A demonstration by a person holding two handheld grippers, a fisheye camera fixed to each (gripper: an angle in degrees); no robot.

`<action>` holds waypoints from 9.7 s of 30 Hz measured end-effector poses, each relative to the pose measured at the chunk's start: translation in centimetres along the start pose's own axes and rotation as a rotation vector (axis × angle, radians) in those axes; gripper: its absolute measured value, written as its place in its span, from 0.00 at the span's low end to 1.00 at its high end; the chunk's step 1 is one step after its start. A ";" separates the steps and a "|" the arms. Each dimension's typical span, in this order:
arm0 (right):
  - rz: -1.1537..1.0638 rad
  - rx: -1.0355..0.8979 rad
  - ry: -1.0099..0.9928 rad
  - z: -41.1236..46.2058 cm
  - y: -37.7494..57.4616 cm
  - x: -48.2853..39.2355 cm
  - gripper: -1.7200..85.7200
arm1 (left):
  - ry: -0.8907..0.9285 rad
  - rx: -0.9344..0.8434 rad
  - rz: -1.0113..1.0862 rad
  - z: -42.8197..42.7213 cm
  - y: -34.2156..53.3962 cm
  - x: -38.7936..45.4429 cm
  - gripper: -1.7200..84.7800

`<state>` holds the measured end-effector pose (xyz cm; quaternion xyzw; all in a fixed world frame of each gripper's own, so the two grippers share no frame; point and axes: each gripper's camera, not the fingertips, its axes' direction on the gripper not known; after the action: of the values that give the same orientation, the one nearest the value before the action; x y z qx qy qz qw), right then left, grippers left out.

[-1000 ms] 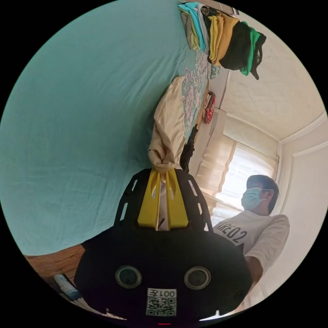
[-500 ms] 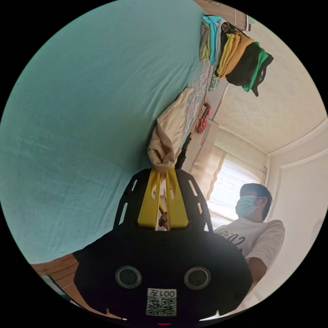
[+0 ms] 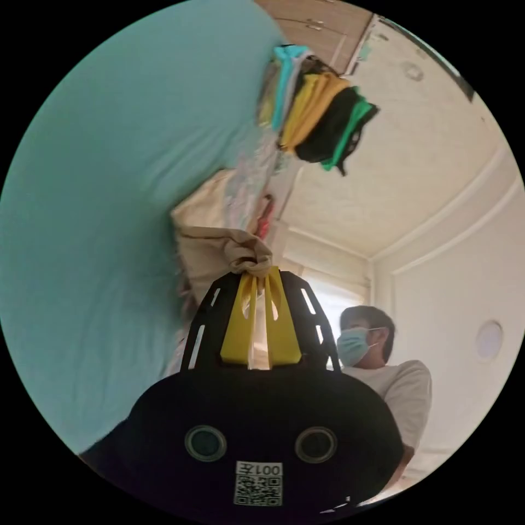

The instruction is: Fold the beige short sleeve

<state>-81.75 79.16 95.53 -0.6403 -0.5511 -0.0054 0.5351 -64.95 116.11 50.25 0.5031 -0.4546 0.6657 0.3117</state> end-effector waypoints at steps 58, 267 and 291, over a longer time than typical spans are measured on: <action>-0.825 -0.563 0.723 14.0 -16.8 -21.7 0.17 | -1.334 -1.235 1.687 73.4 46.4 -8.9 0.16; -1.756 -1.192 0.664 58.4 29.1 -74.8 0.09 | -0.908 -0.401 0.443 2.3 6.5 0.7 0.03; -1.582 -1.418 0.569 52.8 23.6 -71.7 0.04 | -0.478 -0.102 -0.021 13.5 11.7 -7.5 0.07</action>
<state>-123.91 69.66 14.16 -0.2436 -0.5339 -0.8097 -0.0015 -67.68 99.42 40.75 0.6347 -0.5431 0.5005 0.2273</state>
